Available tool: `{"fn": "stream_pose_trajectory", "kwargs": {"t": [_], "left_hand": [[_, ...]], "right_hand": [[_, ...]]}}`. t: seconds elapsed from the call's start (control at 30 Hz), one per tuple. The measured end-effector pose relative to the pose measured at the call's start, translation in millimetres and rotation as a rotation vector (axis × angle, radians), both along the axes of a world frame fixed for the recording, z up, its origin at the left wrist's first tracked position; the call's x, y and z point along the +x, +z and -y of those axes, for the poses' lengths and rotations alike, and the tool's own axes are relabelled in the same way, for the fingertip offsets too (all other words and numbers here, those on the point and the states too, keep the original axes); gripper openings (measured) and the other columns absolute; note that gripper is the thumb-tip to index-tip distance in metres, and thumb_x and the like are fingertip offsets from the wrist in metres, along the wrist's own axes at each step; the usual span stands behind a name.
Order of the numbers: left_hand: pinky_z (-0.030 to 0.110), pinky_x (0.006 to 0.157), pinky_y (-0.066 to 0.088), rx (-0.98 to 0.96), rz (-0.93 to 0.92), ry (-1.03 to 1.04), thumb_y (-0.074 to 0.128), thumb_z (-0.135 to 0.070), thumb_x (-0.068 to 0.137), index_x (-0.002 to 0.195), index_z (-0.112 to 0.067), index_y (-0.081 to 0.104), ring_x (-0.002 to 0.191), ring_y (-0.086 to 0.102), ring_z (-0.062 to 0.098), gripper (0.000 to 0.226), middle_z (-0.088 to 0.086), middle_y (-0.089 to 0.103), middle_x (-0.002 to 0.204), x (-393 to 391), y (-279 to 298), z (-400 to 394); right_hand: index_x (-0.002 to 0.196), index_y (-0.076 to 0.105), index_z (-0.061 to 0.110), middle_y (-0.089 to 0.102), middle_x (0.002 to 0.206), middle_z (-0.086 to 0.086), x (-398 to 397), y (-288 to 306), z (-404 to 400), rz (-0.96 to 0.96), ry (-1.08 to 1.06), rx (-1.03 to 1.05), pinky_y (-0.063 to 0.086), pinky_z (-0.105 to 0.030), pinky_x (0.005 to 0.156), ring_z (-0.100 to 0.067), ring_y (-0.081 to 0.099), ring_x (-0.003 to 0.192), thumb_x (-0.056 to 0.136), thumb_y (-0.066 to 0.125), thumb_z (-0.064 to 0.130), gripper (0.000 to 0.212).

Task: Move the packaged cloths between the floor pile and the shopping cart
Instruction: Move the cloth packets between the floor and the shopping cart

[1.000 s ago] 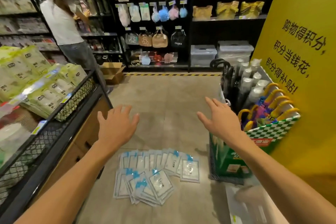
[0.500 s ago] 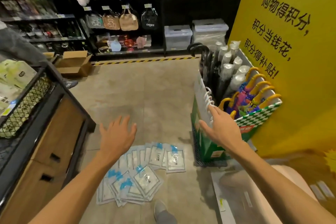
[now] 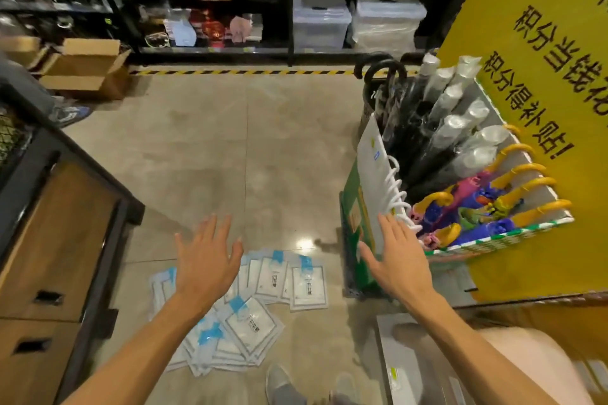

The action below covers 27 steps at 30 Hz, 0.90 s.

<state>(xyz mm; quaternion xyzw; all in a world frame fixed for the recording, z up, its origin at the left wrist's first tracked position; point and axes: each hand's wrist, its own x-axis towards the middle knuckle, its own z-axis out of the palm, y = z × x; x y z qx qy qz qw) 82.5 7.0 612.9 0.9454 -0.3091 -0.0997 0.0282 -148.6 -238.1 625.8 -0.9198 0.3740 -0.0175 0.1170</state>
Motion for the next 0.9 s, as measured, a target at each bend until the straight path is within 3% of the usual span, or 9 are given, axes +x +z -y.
{"fn": "stream_pose_trajectory", "kwargs": {"t": [0.2,0.37,0.53,0.6,0.67,0.8,0.9], "left_hand": [[0.066,0.113,0.027,0.048,-0.004,0.020,0.024,-0.053,0.097,0.153,-0.017,0.044,0.140,0.048,0.032,0.069,0.014,0.046,0.155,30.2,-92.0,28.9],[0.069,0.111,0.029,0.075,-0.099,0.080,0.025,-0.049,0.098,0.151,-0.016,0.046,0.140,0.049,0.029,0.067,0.011,0.047,0.155,37.8,-211.6,48.7],[0.067,0.117,0.020,0.135,-0.157,0.085,0.012,-0.052,0.095,0.156,-0.018,0.038,0.146,0.041,0.026,0.074,0.008,0.042,0.158,42.5,-341.8,62.4],[0.068,0.115,0.022,0.158,-0.159,0.071,0.015,-0.050,0.096,0.154,-0.016,0.041,0.144,0.044,0.029,0.072,0.010,0.044,0.157,45.8,-394.2,65.0],[0.070,0.114,0.023,0.182,-0.169,0.054,0.017,-0.049,0.097,0.154,-0.014,0.041,0.144,0.044,0.030,0.071,0.012,0.044,0.157,48.4,-446.5,64.9],[0.064,0.121,0.009,0.276,-0.201,0.061,0.016,-0.046,0.104,0.162,-0.019,0.014,0.155,0.018,0.024,0.063,0.007,0.018,0.169,53.8,-548.1,61.2],[0.063,0.122,0.006,0.308,-0.209,0.078,0.021,-0.045,0.105,0.162,-0.019,0.010,0.156,0.013,0.023,0.064,0.005,0.013,0.170,57.1,-604.3,57.6]], "right_hand": [[0.158,0.038,0.010,0.044,0.160,-0.015,30.8,-104.9,36.7,-0.066,0.027,0.061,0.032,-0.049,0.123,-0.036,0.040,0.147,0.095,0.031,0.069,0.086],[0.162,0.030,0.013,0.037,0.165,-0.013,53.0,-220.1,68.8,-0.133,0.046,0.140,0.027,-0.046,0.126,-0.031,0.034,0.152,0.094,0.025,0.072,0.090],[0.162,0.026,0.011,0.033,0.167,-0.013,70.5,-339.2,84.5,-0.213,0.084,0.176,0.023,-0.047,0.128,-0.031,0.030,0.154,0.100,0.040,0.062,0.081],[0.162,0.026,0.010,0.031,0.167,-0.015,72.9,-386.4,86.0,-0.266,0.099,0.193,0.017,-0.045,0.129,-0.032,0.029,0.155,0.102,0.049,0.055,0.079],[0.162,0.027,0.007,0.032,0.166,-0.018,70.8,-435.9,85.3,-0.317,0.110,0.197,0.017,-0.044,0.128,-0.034,0.029,0.154,0.102,0.045,0.056,0.079],[0.162,0.025,0.004,0.030,0.167,-0.019,62.3,-539.4,82.5,-0.378,0.121,0.249,0.014,-0.043,0.128,-0.035,0.027,0.155,0.103,0.046,0.055,0.081],[0.162,0.022,0.003,0.027,0.168,-0.019,57.4,-599.3,80.5,-0.409,0.120,0.260,0.013,-0.044,0.129,-0.033,0.023,0.156,0.101,0.049,0.055,0.085]]}}
